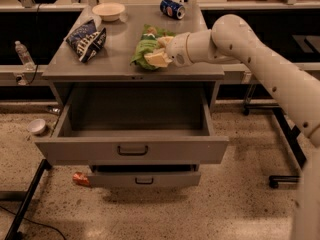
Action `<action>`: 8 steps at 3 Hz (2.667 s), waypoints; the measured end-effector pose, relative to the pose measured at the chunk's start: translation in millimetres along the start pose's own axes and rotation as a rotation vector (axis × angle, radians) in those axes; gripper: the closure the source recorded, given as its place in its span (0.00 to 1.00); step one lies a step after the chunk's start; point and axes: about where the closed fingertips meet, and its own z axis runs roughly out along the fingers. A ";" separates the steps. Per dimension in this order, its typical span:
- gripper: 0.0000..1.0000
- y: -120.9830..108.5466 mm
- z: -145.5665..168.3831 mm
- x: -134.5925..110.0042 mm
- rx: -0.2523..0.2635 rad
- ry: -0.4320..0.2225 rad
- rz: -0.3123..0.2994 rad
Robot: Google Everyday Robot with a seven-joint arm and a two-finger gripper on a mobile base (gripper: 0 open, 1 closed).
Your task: Place green rice chip bag into top drawer
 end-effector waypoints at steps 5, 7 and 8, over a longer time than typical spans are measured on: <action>1.00 223.2 -129.0 -10.5 -0.092 0.010 0.294; 1.00 192.5 -63.1 55.9 -0.102 -0.012 0.299; 1.00 172.6 -17.6 71.4 -0.139 -0.026 0.272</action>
Offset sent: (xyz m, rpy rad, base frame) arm -0.1562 0.0036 0.0592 0.0164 0.0863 0.1014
